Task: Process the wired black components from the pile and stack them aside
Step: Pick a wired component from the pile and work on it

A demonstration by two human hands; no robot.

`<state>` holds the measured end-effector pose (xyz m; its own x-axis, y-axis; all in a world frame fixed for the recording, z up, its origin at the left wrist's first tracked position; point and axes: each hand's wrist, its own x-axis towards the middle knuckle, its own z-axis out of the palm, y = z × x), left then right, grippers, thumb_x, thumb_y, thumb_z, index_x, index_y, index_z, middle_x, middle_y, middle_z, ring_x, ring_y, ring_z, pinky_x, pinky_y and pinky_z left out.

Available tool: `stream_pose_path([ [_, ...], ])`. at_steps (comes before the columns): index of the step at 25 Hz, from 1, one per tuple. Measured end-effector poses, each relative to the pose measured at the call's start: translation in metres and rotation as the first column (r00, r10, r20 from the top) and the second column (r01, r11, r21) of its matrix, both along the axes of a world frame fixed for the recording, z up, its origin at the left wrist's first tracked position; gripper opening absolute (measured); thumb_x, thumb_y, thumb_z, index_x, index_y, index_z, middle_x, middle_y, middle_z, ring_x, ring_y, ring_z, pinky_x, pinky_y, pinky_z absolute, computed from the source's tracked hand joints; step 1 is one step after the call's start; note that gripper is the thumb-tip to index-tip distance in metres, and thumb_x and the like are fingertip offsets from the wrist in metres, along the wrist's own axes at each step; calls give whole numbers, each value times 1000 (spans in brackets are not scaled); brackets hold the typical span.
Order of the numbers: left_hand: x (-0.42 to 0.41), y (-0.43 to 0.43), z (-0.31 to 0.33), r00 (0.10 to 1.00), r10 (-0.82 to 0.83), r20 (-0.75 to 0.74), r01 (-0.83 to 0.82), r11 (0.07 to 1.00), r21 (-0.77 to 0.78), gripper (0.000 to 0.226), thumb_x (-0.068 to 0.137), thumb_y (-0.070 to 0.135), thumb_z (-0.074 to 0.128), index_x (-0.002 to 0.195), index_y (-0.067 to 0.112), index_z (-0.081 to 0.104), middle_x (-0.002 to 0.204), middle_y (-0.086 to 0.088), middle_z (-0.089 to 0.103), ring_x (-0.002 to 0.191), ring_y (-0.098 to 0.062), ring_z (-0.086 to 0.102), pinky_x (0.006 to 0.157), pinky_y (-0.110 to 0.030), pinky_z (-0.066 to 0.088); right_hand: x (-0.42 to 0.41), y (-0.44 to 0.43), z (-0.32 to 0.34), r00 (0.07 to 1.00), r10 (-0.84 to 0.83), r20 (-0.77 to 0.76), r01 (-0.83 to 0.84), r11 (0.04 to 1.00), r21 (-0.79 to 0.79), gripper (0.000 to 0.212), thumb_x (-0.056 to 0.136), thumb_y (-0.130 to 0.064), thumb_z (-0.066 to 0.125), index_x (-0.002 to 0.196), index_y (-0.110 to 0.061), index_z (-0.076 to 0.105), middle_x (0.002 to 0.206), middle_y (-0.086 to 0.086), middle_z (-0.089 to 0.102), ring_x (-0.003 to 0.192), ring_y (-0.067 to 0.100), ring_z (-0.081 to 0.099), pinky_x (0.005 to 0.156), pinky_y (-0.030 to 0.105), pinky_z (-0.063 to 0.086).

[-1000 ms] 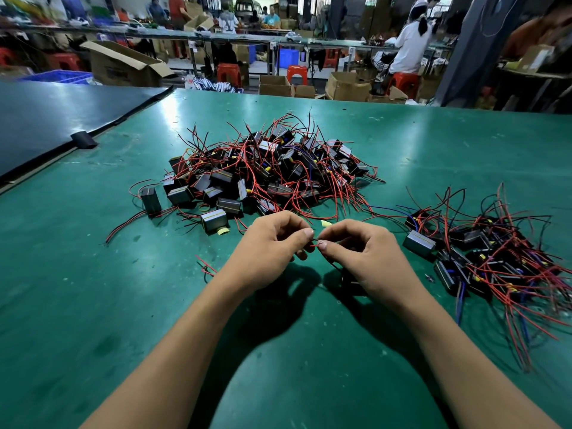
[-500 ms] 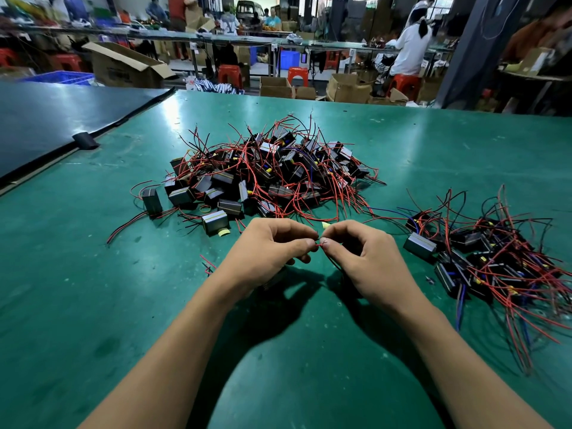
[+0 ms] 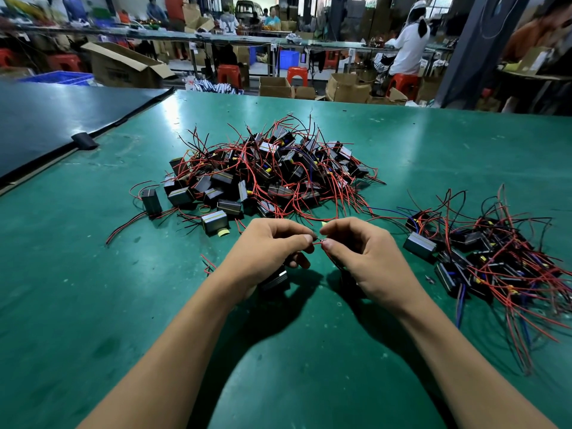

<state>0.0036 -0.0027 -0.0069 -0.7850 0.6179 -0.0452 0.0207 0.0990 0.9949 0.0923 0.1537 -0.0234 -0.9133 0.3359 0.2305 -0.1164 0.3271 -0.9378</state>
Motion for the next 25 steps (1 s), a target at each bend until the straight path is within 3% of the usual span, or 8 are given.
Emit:
stream_pose_path([
  [3, 0, 1, -1, 999, 12, 46, -14, 999, 33, 7, 90, 0, 64, 91, 1, 71, 74, -9, 70, 56, -19, 66, 54, -22, 47, 0, -2, 0, 1000, 17, 8, -17, 999, -41, 18, 91, -3, 69, 102, -17, 68, 92, 13, 71, 81, 13, 62, 79, 31, 53],
  [8, 0, 2, -1, 996, 31, 83, -35, 998, 47, 6, 88, -1, 66, 91, -1, 71, 76, -13, 71, 57, -23, 68, 55, -25, 48, 0, -2, 0, 999, 35, 18, -33, 994, -108, 19, 90, -1, 68, 104, -14, 63, 88, 5, 68, 85, 15, 62, 86, 39, 53],
  [13, 1, 1, -1, 999, 40, 36, -41, 998, 45, 5, 88, -2, 65, 90, -2, 70, 71, -10, 70, 59, -22, 70, 55, -23, 49, 1, -2, 2, 997, 63, 35, -59, 991, -116, 19, 90, -1, 68, 102, -14, 62, 87, 2, 67, 84, 14, 61, 82, 27, 53],
  [20, 1, 0, 0, 998, 39, 53, -42, 996, 72, 8, 86, -2, 67, 93, 1, 70, 71, -9, 72, 65, -22, 72, 63, -27, 52, -1, -2, 0, 1000, -3, 10, 4, 999, -41, 18, 90, -7, 70, 99, -19, 61, 88, 4, 69, 85, 20, 64, 90, 46, 52],
  [23, -1, 0, 0, 996, 58, 64, -64, 994, 92, 9, 86, -2, 68, 95, 0, 67, 73, -10, 72, 67, -25, 72, 74, -37, 49, -1, 1, -2, 999, -33, 0, 33, 999, 5, 17, 91, -8, 69, 98, -20, 61, 88, 4, 68, 84, 27, 63, 87, 46, 51],
  [25, -3, 0, -1, 994, 98, 47, -102, 991, 92, 8, 87, -3, 66, 95, -1, 66, 74, -10, 70, 64, -24, 72, 70, -34, 51, -2, 2, -2, 999, -35, -25, 35, 999, -5, 17, 92, -6, 68, 97, -21, 61, 86, 2, 66, 79, 23, 60, 82, 41, 51],
])
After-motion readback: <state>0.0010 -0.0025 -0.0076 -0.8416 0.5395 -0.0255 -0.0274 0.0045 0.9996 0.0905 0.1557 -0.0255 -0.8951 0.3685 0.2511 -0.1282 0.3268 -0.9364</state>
